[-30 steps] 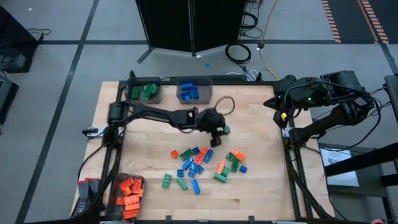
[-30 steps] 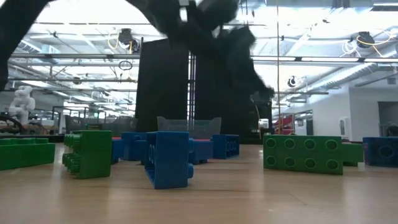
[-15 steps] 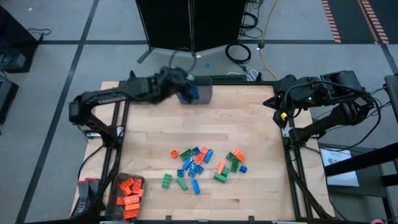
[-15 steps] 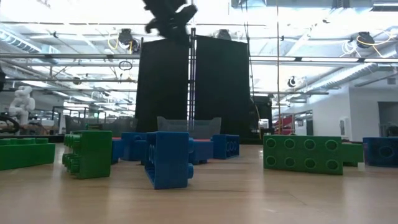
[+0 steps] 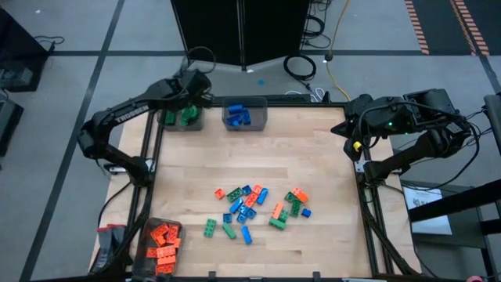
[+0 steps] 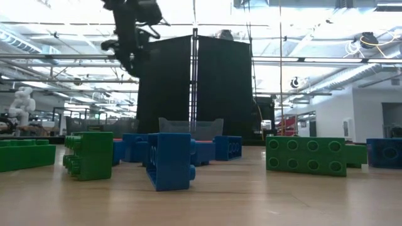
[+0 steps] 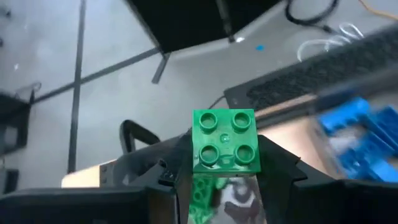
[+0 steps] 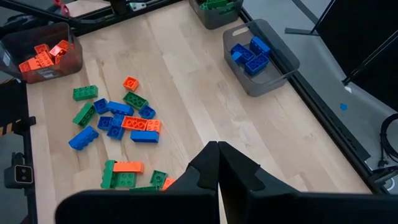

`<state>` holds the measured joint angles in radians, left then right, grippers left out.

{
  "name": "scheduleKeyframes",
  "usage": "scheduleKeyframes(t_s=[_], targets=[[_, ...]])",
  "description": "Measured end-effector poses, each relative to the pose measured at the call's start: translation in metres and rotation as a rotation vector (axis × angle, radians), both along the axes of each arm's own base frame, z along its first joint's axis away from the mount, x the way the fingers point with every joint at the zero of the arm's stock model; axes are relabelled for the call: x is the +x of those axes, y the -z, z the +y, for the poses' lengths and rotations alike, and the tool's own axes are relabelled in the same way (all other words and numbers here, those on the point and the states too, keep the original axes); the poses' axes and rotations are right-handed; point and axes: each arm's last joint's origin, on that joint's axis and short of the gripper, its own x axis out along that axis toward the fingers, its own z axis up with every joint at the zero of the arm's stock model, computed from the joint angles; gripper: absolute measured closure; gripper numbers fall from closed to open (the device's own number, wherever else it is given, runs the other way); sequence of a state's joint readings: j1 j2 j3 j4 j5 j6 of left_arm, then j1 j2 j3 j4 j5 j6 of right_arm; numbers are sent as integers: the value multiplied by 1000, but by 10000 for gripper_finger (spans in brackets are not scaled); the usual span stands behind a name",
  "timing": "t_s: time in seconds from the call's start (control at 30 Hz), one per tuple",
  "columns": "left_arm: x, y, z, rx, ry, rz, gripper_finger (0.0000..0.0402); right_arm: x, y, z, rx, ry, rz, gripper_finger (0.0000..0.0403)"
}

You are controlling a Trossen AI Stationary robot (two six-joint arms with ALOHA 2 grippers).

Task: Sort blocks
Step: Put the green gamepiece into the top left black bin

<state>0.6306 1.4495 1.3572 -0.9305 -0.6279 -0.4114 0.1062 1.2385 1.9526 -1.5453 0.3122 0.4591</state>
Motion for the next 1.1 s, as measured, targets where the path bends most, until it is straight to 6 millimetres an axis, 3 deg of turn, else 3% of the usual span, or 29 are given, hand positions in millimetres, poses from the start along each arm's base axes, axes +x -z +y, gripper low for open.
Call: scheduleKeyframes(t_s=[0.23, 0.4, 0.73, 0.93, 1.0, 1.1], targets=[[-46, 30, 15, -30, -179, -152, 280, 0, 0, 0, 0, 0, 0, 403], [-67, 59, 14, -48, -322, -270, 280, 0, 0, 0, 0, 0, 0, 403], [-79, 101, 3, -94, -447, -255, 280, 0, 0, 0, 0, 0, 0, 403], [-82, 109, 1, -108, -450, -233, 280, 0, 0, 0, 0, 0, 0, 403], [-82, 109, 1, -107, -447, -232, 253, 0, 0, 0, 0, 0, 0, 403], [-82, 109, 1, -111, -422, -210, 175, 0, 0, 0, 0, 0, 0, 403]])
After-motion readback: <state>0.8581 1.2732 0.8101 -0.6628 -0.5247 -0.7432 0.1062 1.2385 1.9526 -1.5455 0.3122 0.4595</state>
